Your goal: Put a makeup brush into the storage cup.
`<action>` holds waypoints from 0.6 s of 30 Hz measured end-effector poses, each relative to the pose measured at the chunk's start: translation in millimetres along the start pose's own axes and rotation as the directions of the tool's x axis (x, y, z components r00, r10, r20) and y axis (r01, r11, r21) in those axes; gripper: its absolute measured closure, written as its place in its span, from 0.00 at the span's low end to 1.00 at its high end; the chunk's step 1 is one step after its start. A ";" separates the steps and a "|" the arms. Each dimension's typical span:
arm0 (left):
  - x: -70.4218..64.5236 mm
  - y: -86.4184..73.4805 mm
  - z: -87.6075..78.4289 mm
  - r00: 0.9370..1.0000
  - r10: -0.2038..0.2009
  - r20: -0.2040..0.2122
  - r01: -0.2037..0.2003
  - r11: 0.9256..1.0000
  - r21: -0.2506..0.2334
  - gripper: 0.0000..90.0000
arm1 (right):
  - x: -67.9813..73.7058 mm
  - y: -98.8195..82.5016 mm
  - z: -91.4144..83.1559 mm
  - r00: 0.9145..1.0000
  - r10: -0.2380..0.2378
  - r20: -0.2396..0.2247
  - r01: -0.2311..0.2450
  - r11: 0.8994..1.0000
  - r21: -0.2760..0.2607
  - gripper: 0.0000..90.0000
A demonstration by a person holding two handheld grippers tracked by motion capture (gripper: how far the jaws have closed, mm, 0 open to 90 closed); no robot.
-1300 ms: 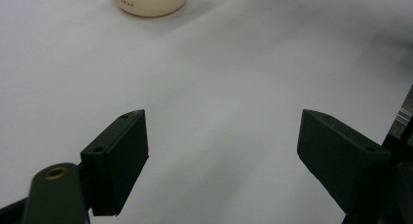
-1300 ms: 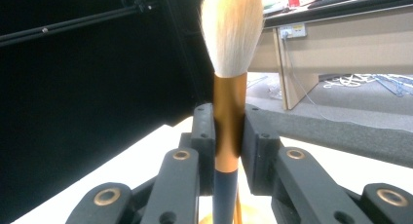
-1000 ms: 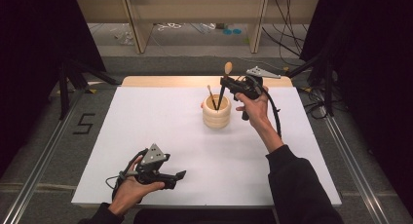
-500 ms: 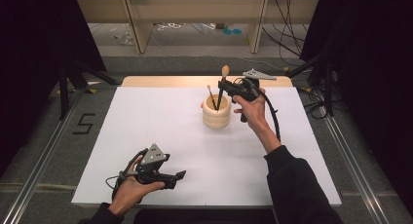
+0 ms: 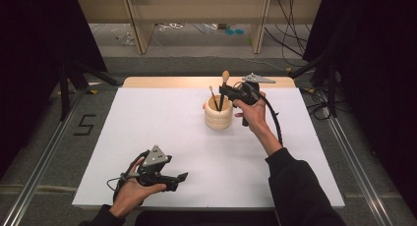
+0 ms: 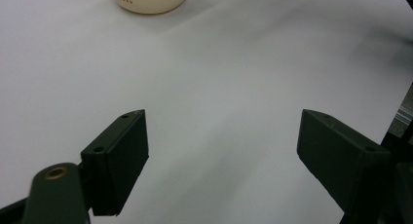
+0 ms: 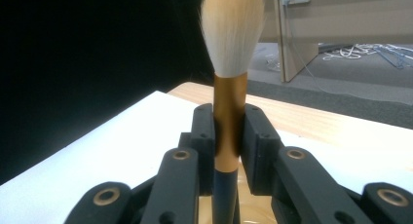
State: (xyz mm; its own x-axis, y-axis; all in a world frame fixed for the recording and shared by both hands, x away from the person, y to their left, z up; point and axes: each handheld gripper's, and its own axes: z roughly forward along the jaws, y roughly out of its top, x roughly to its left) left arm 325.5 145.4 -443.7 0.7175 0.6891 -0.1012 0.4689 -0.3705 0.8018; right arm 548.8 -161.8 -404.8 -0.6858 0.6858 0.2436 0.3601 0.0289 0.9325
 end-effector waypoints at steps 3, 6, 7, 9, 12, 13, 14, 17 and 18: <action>0.1 0.2 -0.5 1.000 0.000 0.008 0.000 1.000 0.012 0.21 | -0.4 -4.3 2.7 1.000 -0.009 -0.006 0.008 1.000 -0.006 0.86; -0.7 -0.2 0.4 1.000 -0.002 -0.006 0.002 1.000 0.005 0.21 | -1.0 -7.7 4.8 1.000 0.003 0.002 -0.003 1.000 0.018 0.86; 0.3 0.2 0.0 1.000 0.006 0.001 -0.006 1.000 0.010 0.21 | -1.4 -8.5 4.9 1.000 -0.002 0.006 0.002 1.000 0.029 0.86; 0.7 0.2 0.4 1.000 0.005 0.003 -0.005 1.000 0.011 0.21 | -1.9 -10.7 6.6 1.000 0.004 0.006 -0.004 1.000 0.024 0.86; 0.0 -0.1 0.3 1.000 0.007 -0.006 -0.007 1.000 0.012 0.21 | -3.3 -13.0 8.2 1.000 0.003 0.002 -0.003 1.000 0.023 0.86; -0.7 -0.3 0.3 1.000 -0.001 -0.005 0.001 1.000 0.012 0.21 | -3.3 -13.4 8.4 1.000 0.008 -0.005 -0.008 1.000 0.025 0.84; -2.2 -0.5 1.3 1.000 -0.020 -0.002 0.020 1.000 -0.007 0.21 | -3.5 -13.2 8.1 1.000 0.012 -0.004 -0.012 0.999 0.031 0.80; -0.5 0.0 0.0 1.000 -0.001 0.000 0.001 1.000 0.009 0.21 | -1.7 -12.5 7.9 1.000 0.007 0.017 -0.008 1.000 0.025 0.65; -2.0 -0.3 1.1 1.000 -0.020 0.001 0.020 1.000 -0.005 0.21 | -0.1 -10.9 6.7 0.999 0.018 0.030 -0.019 0.999 0.039 0.57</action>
State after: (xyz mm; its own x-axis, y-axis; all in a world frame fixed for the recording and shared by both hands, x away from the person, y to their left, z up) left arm 324.5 143.5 -444.4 0.7087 0.6956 -0.1182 0.4809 -0.3537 0.8023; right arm 549.1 -157.3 -416.7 -0.6602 0.7076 0.2519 0.3975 0.0445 0.9165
